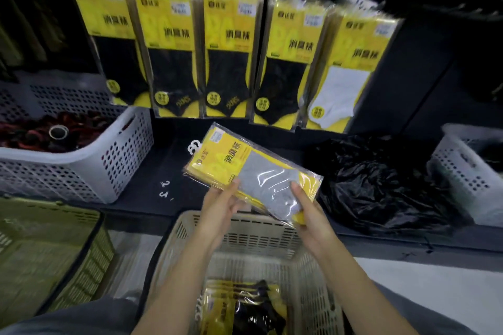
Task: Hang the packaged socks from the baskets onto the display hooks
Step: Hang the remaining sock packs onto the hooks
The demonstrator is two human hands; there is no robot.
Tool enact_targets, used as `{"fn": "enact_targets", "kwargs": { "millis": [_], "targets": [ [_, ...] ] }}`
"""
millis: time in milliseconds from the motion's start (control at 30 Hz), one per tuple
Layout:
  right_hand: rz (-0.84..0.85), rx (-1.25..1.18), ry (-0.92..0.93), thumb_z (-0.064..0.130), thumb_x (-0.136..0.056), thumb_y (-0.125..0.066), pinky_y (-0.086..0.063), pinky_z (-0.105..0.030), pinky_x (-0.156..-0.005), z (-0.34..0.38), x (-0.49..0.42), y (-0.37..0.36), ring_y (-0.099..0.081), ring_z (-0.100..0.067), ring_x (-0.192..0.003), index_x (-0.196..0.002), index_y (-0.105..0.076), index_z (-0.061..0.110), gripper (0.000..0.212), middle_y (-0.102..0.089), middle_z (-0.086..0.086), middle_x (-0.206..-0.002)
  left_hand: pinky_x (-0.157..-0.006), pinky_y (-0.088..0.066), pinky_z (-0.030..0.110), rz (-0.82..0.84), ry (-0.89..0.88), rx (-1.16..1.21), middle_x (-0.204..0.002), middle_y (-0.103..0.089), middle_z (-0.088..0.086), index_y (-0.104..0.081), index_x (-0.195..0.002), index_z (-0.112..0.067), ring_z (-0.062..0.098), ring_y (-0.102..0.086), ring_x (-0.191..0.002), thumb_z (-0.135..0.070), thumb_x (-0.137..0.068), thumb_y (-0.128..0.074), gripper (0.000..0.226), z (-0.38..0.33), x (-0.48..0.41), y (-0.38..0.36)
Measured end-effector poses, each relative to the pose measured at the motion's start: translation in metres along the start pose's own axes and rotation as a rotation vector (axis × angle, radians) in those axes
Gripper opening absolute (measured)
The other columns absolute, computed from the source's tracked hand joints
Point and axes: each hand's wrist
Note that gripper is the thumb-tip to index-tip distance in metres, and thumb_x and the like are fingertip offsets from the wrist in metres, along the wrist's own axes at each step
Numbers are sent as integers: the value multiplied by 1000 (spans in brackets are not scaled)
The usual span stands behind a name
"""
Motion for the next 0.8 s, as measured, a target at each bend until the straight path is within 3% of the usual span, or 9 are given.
{"fn": "enact_targets", "kwargs": {
  "millis": [67, 167, 233, 300, 367, 467, 567, 700, 800],
  "targets": [
    [31, 6, 42, 38, -73, -74, -52, -44, -93, 11, 4, -5, -68, -24, -104, -121, -63, 14, 55, -70, -8, -115, -78, -55, 27, -4, -50, -58, -110, -71, 1, -59, -115, -16, 14, -68, -98, -18, -89, -59, 26, -7, 1, -20],
    [-159, 148, 221, 26, -73, -79, -48, -44, -99, 32, 0, -2, -62, -24, -112, -128, -50, 14, 63, -62, -7, -124, -79, -56, 26, -35, -176, -204, -107, -72, 0, -62, -112, -17, 12, -68, -97, -17, -87, -64, 25, -27, -5, -35],
    [-228, 334, 394, 20, -78, -76, -39, -31, -103, 53, -2, -5, -48, -15, -122, -135, -40, 16, 67, -49, -1, -133, -73, -53, 17, -32, -291, -358, -96, -73, -4, -66, -99, -22, 2, -68, -88, -16, -82, -71, 19, -40, -12, -44],
    [-178, 454, 514, 22, -83, -72, -36, -30, -105, 73, -3, -16, -45, -12, -123, -135, -43, 15, 60, -48, 2, -133, -61, -48, 7, -1, -363, -522, -85, -71, -11, -65, -90, -27, -8, -65, -75, -14, -79, -74, 19, -50, -17, -57],
    [-94, 425, 578, 21, -86, -68, -41, -31, -105, 94, -2, -30, -53, -11, -119, -131, -49, 12, 50, -56, 2, -129, -59, -46, 6, 81, -389, -608, -78, -72, -12, -66, -88, -27, -8, -65, -73, -14, -77, -76, 20, -56, -22, -72],
    [-48, 271, 642, 19, -85, -69, -54, -24, -87, 124, -1, -41, -66, -8, -101, -115, -59, 13, 32, -68, -2, -114, -63, -49, 10, 186, -411, -625, -83, -73, -15, -67, -93, -24, -1, -68, -79, -16, -75, -78, 23, -62, -27, -93],
    [-33, 210, 660, 21, -85, -69, -55, -22, -80, 146, 0, -39, -68, -10, -99, -107, -63, 18, 23, -72, 1, -108, -63, -49, 8, 240, -449, -615, -86, -73, -17, -66, -94, -25, -1, -68, -81, -22, -75, -78, 22, -71, -30, -114],
    [-23, 161, 668, 22, -88, -66, -55, -29, -87, 170, 0, -33, -69, -15, -100, -107, -65, 16, 20, -74, 0, -104, -62, -47, 5, 253, -455, -575, -89, -73, -19, -67, -97, -29, -3, -68, -83, -50, -76, -60, 30, -82, -36, -137],
    [-62, 173, 728, 21, -90, -64, -55, -25, -85, 193, -5, -27, -69, -10, -98, -110, -65, 17, 20, -73, 4, -105, -59, -48, 8, 199, -472, -512, -86, -73, -17, -67, -95, -27, -1, -69, -79, -52, -77, -56, 33, -90, -43, -148]
  ]
}}
Point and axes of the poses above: each hand's wrist, its own x-axis away from the middle knuckle, its own y-axis out of the back of the hand, z = x × y
